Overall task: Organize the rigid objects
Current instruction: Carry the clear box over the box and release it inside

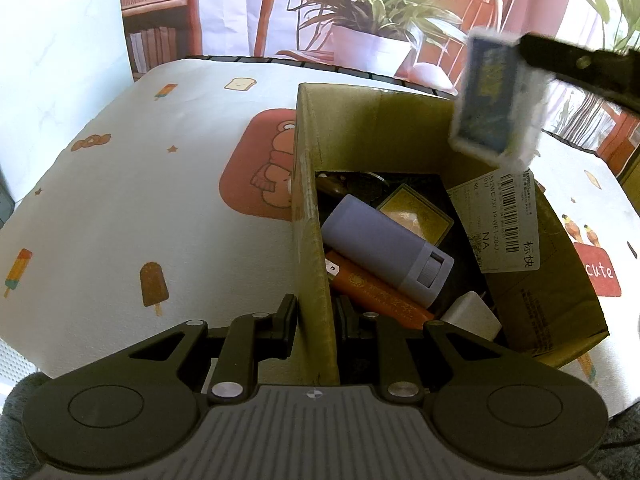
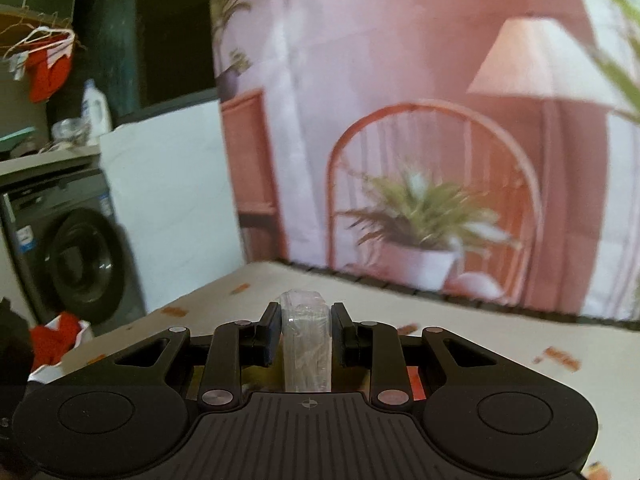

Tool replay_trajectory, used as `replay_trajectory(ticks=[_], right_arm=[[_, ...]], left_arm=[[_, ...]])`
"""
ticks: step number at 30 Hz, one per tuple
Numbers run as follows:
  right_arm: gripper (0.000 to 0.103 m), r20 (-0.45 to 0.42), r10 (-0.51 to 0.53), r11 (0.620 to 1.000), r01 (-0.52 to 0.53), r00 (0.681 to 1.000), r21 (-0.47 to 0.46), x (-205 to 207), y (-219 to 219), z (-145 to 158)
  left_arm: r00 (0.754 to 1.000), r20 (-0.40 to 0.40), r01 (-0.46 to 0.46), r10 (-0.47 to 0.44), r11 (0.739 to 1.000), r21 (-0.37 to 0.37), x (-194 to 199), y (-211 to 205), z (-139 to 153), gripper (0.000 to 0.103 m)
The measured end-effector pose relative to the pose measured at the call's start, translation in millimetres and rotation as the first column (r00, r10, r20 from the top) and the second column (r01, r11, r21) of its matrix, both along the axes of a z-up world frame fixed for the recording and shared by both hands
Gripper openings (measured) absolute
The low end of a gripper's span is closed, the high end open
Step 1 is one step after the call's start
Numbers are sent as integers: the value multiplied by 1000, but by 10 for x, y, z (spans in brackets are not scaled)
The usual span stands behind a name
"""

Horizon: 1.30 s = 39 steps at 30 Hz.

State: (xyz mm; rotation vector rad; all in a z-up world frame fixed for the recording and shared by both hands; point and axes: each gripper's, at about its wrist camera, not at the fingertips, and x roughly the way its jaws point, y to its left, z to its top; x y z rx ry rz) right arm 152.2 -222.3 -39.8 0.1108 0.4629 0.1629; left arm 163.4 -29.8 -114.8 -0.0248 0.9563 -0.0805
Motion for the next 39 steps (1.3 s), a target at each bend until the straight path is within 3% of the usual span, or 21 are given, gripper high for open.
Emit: replay_trajectory(ticks=[6, 12, 19, 22, 29, 33, 37, 39], right_arm=[[25, -122, 44, 998, -39, 992, 41, 237, 192, -246], [25, -184, 90, 996, -83, 979, 43, 429, 341, -306], [25, -246, 26, 990, 10, 969, 144, 513, 133, -378], [24, -275, 9, 991, 29, 961, 131, 546, 80, -431], [24, -281, -4, 993, 37, 960, 111, 576, 54, -462], [32, -277, -49, 996, 66, 960, 54, 543, 46, -448], [34, -215, -107, 993, 114, 971, 21, 404, -27, -356], [40, -183, -133, 991, 137, 974, 9, 320, -82, -311]], left_arm=[[1000, 0, 0, 0, 1000, -1, 2, -7, 0, 21], [1000, -2, 0, 0, 1000, 0, 6, -11, -2, 20], [1000, -3, 0, 0, 1000, 0, 17, -30, -1, 21], [1000, -4, -1, 1, 1000, -1, 23, -32, -5, 21], [1000, -3, 2, -2, 1000, -4, 17, -2, -9, 22], [1000, -5, 3, -3, 1000, -6, 23, 4, -9, 22], [1000, -8, 2, -2, 1000, -9, 28, 7, -6, 25], [1000, -10, 3, -3, 1000, -10, 29, 6, -7, 25]])
